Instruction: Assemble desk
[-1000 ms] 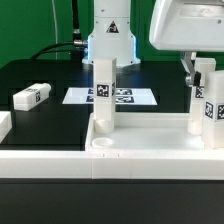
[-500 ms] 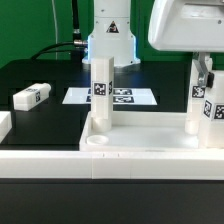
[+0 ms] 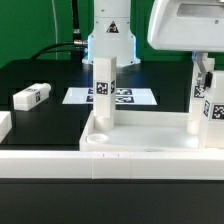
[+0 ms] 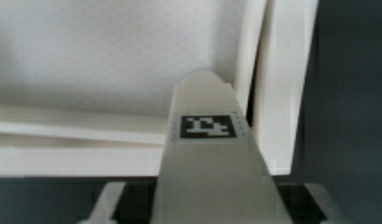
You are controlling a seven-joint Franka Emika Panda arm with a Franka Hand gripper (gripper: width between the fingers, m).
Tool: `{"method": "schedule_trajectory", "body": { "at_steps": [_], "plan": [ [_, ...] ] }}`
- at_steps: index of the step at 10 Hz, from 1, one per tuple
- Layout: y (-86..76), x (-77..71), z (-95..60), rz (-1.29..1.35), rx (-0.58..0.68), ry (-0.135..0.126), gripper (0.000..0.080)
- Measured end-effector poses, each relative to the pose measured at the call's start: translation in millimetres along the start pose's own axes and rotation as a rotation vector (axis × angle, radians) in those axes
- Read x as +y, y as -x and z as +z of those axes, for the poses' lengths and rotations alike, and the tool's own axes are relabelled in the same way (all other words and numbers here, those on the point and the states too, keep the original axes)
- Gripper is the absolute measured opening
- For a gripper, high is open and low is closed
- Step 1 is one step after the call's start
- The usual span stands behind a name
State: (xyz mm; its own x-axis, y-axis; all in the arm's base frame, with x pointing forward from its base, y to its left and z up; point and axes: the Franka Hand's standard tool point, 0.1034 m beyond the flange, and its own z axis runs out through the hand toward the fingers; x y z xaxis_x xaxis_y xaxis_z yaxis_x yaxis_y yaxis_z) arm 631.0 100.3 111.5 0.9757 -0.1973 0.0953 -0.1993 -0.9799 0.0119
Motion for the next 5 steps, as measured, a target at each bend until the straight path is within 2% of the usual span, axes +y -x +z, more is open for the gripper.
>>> {"method": "schedule_trajectory", "body": {
  "at_steps": [5],
  "plan": [
    [-1.4,1.5,0.6,0.497,0.009,-0.046,0.029]
  ]
}}
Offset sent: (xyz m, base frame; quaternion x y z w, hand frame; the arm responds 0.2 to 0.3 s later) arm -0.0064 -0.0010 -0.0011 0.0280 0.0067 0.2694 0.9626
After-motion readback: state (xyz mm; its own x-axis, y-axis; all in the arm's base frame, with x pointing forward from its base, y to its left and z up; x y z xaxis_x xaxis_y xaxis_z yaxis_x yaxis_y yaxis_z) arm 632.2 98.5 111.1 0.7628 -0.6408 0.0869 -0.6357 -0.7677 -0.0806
